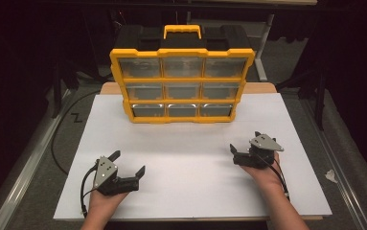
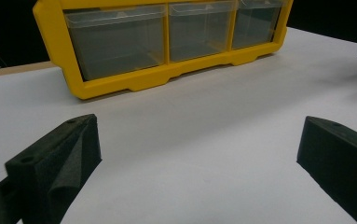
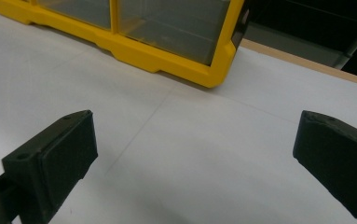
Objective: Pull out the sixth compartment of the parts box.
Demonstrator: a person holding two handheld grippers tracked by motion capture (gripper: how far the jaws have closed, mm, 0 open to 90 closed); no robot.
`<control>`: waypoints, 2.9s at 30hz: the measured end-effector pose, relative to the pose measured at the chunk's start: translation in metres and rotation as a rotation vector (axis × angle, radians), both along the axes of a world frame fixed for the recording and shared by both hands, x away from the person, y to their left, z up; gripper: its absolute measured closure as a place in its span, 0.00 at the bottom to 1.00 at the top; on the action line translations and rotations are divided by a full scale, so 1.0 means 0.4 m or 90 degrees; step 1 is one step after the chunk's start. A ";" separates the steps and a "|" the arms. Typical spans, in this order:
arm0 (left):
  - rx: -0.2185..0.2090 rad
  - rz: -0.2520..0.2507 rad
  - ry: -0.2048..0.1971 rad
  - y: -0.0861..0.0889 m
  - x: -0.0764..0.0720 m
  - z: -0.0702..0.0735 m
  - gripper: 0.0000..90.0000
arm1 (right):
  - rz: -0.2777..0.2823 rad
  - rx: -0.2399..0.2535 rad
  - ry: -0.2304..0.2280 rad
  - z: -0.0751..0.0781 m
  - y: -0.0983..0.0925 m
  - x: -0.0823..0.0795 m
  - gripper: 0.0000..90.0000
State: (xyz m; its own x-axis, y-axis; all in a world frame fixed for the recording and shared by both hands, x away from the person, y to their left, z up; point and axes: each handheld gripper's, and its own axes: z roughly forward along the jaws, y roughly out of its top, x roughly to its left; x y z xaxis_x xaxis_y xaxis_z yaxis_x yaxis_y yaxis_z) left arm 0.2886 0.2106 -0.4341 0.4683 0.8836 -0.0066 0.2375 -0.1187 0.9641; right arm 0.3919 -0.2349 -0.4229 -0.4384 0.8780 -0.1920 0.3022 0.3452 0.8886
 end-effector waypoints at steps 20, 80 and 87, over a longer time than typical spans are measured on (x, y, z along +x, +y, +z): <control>-0.006 -0.006 -0.004 0.002 -0.002 0.002 0.01 | 0.012 -0.122 0.007 -0.031 0.005 -0.018 0.01; 0.001 -0.008 -0.007 -0.001 -0.003 0.003 0.01 | 0.075 -0.568 -0.163 -0.024 0.099 -0.081 0.01; 0.001 -0.008 -0.006 -0.001 -0.003 0.003 0.01 | 0.091 -0.613 -0.187 -0.018 0.111 -0.089 0.01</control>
